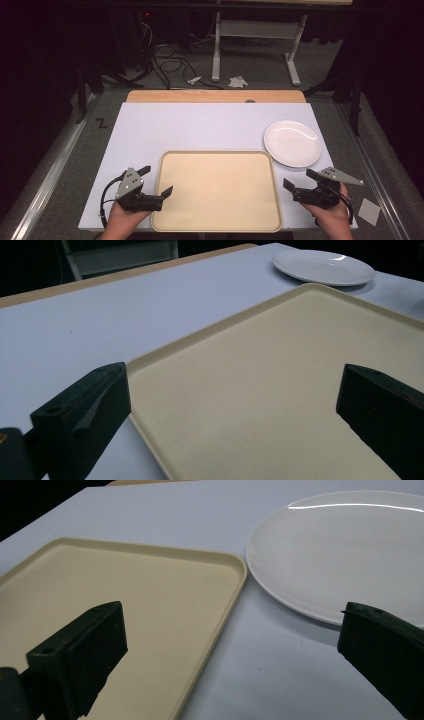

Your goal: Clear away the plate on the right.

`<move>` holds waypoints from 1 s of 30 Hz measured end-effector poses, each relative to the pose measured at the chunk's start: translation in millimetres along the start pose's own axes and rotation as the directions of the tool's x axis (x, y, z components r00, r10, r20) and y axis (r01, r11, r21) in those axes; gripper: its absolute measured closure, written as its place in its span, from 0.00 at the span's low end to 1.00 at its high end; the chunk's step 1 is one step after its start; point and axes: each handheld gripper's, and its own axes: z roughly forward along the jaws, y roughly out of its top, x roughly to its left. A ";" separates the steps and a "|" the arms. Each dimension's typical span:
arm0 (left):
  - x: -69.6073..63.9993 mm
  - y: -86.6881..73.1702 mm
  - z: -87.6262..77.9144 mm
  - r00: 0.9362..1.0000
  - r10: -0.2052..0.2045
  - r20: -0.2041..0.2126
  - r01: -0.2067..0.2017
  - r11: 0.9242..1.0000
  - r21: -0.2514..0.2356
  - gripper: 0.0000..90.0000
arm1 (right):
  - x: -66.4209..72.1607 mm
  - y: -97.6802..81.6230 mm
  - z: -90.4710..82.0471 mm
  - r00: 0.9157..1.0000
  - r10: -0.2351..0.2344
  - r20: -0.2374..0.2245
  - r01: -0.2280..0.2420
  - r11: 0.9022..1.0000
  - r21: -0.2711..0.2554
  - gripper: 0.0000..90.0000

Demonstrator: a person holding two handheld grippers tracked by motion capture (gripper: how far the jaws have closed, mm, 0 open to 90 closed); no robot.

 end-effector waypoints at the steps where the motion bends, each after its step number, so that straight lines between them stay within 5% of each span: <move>1: -0.1 0.6 0.6 1.000 0.002 0.001 -0.002 1.000 -0.001 0.02 | -2.7 -0.7 -1.2 1.000 0.001 0.005 -0.001 1.000 -0.004 0.00; 18: 0.6 4.2 4.5 1.000 0.005 0.009 -0.005 1.000 -0.007 0.02 | -17.9 -5.4 -11.5 0.998 0.044 0.045 -0.044 0.999 -0.010 0.00; 30: 3.1 4.2 3.9 1.000 0.006 0.001 -0.006 1.000 -0.010 0.02 | -40.5 -10.2 -18.9 0.990 0.104 0.100 -0.103 0.994 -0.022 0.00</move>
